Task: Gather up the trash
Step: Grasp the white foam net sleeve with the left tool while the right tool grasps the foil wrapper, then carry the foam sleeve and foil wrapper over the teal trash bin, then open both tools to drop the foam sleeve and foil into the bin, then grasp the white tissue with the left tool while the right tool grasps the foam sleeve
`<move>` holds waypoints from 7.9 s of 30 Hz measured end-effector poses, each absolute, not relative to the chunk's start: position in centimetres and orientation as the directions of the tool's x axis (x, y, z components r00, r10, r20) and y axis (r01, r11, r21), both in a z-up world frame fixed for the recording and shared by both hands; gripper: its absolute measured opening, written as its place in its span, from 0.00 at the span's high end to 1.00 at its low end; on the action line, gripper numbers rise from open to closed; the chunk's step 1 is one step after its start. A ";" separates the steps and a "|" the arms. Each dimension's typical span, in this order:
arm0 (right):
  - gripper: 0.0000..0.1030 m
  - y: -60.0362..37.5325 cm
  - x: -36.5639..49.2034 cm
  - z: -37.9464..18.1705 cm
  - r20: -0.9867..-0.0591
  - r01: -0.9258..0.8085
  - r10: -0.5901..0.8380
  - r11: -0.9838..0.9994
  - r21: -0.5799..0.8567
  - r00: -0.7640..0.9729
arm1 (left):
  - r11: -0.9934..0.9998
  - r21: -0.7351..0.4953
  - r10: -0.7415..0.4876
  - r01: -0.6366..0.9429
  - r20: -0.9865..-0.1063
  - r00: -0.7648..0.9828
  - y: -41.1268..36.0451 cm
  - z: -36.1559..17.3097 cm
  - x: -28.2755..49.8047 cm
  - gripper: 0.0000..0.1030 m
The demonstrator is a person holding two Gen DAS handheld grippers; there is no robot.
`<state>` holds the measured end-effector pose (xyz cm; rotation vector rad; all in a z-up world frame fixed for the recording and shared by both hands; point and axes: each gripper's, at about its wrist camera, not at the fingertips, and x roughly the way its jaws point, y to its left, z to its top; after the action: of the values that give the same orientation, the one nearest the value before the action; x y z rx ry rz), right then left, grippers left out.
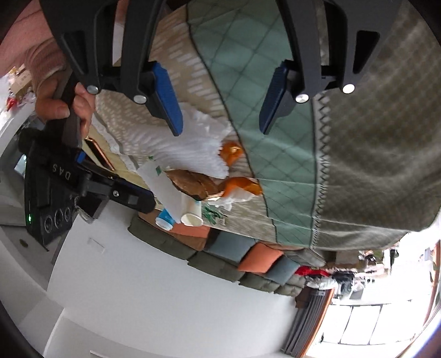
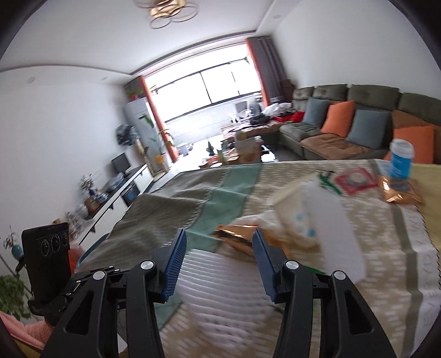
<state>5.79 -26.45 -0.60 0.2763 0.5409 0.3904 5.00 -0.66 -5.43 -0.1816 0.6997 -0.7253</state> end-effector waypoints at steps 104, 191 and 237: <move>0.96 1.9 12.0 0.8 -0.440 -0.791 0.870 0.426 0.440 0.223 | 0.899 -0.426 -0.099 -0.102 -0.425 0.900 29.6 -1.4 -5.8 0.87; 0.57 -29.0 6.3 -2.1 -0.481 -0.249 0.407 0.899 0.360 0.776 | 0.742 -0.307 -0.642 0.597 -0.583 0.498 -5.1 -6.4 4.7 0.45; 0.87 -33.6 5.9 -2.2 -0.500 -0.096 0.244 0.948 0.304 0.831 | 0.746 -0.329 -0.638 0.579 -0.604 0.478 -5.1 -6.0 4.9 0.91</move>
<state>5.91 -33.63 -2.15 0.2728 0.5634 0.1829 4.86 -5.10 -5.98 -0.0836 0.7724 -0.7441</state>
